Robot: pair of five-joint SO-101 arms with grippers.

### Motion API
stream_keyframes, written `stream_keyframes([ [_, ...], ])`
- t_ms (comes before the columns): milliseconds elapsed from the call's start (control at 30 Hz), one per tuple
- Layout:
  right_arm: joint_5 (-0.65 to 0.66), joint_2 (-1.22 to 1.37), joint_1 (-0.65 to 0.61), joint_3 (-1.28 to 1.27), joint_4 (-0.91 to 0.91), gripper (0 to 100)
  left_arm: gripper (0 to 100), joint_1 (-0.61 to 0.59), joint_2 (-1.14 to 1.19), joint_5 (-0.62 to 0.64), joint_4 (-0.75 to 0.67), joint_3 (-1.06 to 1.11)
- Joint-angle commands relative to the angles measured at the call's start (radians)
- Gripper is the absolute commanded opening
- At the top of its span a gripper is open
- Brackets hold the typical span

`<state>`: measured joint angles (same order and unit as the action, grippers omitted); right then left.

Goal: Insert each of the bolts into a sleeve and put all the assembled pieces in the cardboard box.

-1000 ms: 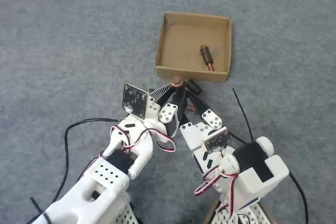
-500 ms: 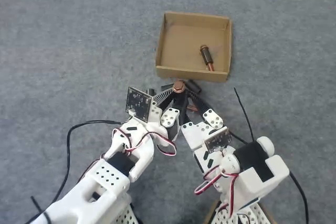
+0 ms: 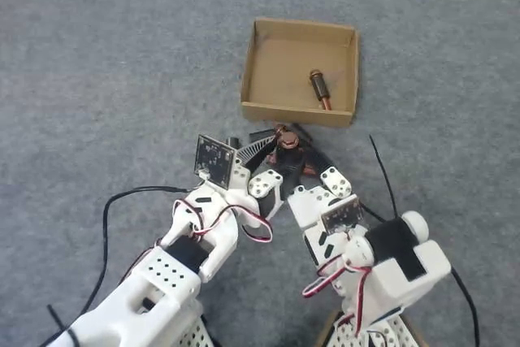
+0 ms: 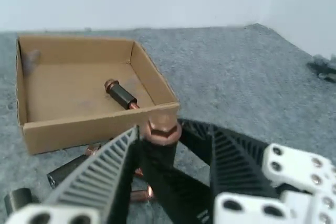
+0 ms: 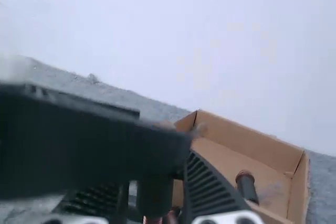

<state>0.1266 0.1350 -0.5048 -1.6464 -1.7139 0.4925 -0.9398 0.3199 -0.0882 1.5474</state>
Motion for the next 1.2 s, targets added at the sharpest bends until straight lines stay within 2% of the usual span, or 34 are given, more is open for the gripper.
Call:
stream_keyframes([
  [0, 0.003, -0.010, 0.012, 0.002, -0.002, 0.7, 22, -0.002, -0.005, -0.005, -0.012, -0.002],
  [433, 0.003, -0.005, 0.012, 0.009, 0.002, 0.7, 22, -0.002, -0.006, -0.005, -0.018, -0.022],
  [633, 0.003, -0.004, 0.013, 0.009, 0.004, 0.7, 22, -0.121, -0.132, -0.005, 0.002, -0.035],
  [700, 0.003, -0.002, 0.013, 0.009, 0.004, 0.7, 17, -0.144, -0.198, -0.005, 0.072, -0.036],
  [833, 0.003, -0.002, 0.013, 0.009, 0.005, 0.7, 1, -0.152, -0.334, -0.005, 0.198, -0.036],
  [1000, 0.003, -0.002, 0.013, 0.008, 0.005, 0.7, 2, -0.158, -0.488, -0.006, 0.350, -0.035],
  [1167, 0.003, -0.002, 0.013, 0.003, 0.002, 0.7, 2, -0.242, -0.628, -0.006, 0.528, -0.035],
])
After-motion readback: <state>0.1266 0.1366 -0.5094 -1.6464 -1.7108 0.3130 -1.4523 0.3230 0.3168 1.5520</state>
